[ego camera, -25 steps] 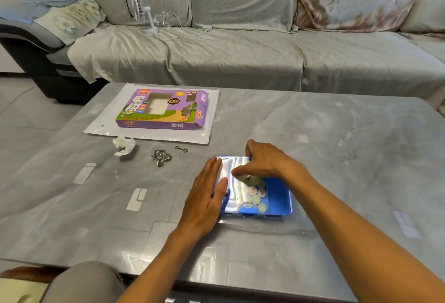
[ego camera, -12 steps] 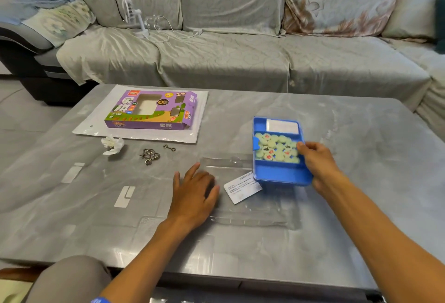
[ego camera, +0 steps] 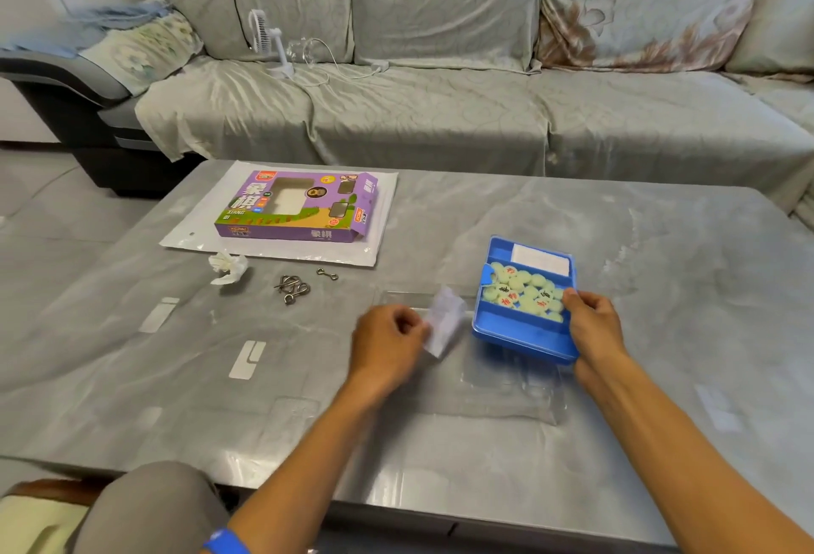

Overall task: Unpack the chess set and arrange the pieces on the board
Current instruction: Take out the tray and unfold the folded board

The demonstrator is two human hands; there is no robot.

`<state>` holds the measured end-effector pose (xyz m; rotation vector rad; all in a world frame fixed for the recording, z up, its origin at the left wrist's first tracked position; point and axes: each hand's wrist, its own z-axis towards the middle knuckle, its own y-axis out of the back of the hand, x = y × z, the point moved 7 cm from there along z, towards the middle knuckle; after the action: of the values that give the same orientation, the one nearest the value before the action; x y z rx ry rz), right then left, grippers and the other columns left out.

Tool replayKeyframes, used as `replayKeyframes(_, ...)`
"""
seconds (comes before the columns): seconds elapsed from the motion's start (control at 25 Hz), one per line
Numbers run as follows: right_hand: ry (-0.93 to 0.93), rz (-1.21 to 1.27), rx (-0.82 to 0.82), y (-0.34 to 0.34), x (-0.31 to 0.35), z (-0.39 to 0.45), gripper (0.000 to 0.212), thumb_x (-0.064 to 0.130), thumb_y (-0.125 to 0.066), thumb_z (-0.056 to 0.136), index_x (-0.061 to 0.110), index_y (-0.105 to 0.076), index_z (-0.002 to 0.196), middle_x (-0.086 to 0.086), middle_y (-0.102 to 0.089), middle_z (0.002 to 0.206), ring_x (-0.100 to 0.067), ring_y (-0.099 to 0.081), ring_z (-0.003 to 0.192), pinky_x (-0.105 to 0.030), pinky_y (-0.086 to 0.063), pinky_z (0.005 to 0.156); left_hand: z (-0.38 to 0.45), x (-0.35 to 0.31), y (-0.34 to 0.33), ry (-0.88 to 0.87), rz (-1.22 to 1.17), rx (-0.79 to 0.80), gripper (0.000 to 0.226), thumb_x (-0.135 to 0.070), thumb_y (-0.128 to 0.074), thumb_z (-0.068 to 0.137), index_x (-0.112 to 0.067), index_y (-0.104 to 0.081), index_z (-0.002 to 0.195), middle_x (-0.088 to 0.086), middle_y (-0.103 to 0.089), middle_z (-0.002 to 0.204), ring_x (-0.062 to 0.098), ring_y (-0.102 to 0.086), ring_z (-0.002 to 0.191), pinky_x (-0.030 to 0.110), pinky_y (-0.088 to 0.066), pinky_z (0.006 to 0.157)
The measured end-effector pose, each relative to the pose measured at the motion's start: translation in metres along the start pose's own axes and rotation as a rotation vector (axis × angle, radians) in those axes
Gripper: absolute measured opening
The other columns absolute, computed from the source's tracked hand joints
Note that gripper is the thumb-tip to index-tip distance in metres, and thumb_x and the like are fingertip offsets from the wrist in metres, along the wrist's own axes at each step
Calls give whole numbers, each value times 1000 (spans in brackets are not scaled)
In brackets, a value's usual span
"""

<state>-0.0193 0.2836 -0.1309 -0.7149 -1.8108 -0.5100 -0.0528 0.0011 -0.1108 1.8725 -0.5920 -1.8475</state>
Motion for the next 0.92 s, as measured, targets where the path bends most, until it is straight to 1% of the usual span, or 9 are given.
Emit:
replayKeyframes(0.12, -20, 33, -10, -1, -2, -1, 20, 25, -53, 97, 15, -47, 114, -2, -60, 89, -16, -60, 71, -33, -50, 56, 25, 36, 81, 125, 5, -271, 5, -18, -71, 78, -18, -72, 73, -2, -72, 74, 16, -65, 70, 28, -48, 67)
replayKeyframes(0.24, -14, 39, 12, -8, -4, -3, 21, 26, -54, 97, 16, -47, 115, 0, -60, 89, -17, -62, 73, -34, -52, 57, 42, 82, 127, 302, 115, -320, 15, -20, -67, 84, -16, -73, 97, 7, -72, 102, 25, -64, 90, 33, -47, 78)
replayKeyframes(0.32, -14, 48, 25, -13, -6, -4, 23, 26, -54, 97, 15, -47, 115, -2, -62, 91, -18, -63, 75, -35, -54, 60, 36, 86, 129, 307, 235, -326, 29, -25, -63, 87, -14, -66, 114, 10, -62, 119, 30, -59, 103, 38, -46, 84)
replayKeyframes(0.4, -30, 91, 40, -16, -10, -4, 22, 25, -55, 96, 15, -48, 114, -2, -62, 91, -19, -63, 74, -36, -54, 62, 22, 71, 110, 208, 357, -244, 25, -37, -59, 88, -18, -67, 103, 8, -64, 109, 30, -60, 96, 35, -46, 77)
replayKeyframes(0.52, -117, 221, 70, -17, -20, -4, 24, 24, -57, 95, 14, -49, 115, -8, -66, 97, -23, -64, 76, -42, -55, 70, -13, 61, 52, 193, 405, 177, 41, -59, -57, 83, -19, -63, 85, 0, -66, 84, 19, -61, 78, 31, -47, 68)
replayKeyframes(0.56, -144, 270, 84, -16, -23, -3, 26, 24, -58, 94, 14, -50, 117, -10, -67, 102, -25, -65, 77, -45, -55, 73, -22, 59, 42, 217, 274, 232, 36, -56, -62, 82, -21, -61, 90, 2, -66, 88, 16, -61, 76, 31, -48, 67)
replayKeyframes(0.64, -176, 348, 103, -11, -28, -2, 30, 24, -58, 94, 12, -51, 121, -12, -67, 109, -26, -66, 80, -46, -56, 74, -32, 61, 39, 356, -296, 211, 23, -31, -70, 85, -22, -60, 105, 15, -67, 102, 20, -64, 76, 31, -53, 66)
replayKeyframes(0.72, -189, 376, 121, -9, -31, -1, 35, 24, -57, 95, 10, -51, 126, -12, -68, 112, -28, -67, 86, -47, -57, 73, -39, 61, 36, 457, -808, 161, 32, -10, -68, 86, -20, -59, 115, 23, -68, 104, 26, -68, 77, 31, -56, 62)
replayKeyframes(0.92, -136, 332, 139, -18, -30, -3, 20, 24, -58, 94, 14, -53, 111, -10, -68, 103, -28, -66, 85, -50, -54, 80, -18, 59, 86, 406, -1015, -213, 33, 3, -65, 83, -8, -56, 112, 15, -67, 79, 14, -63, 52, 19, -52, 48)
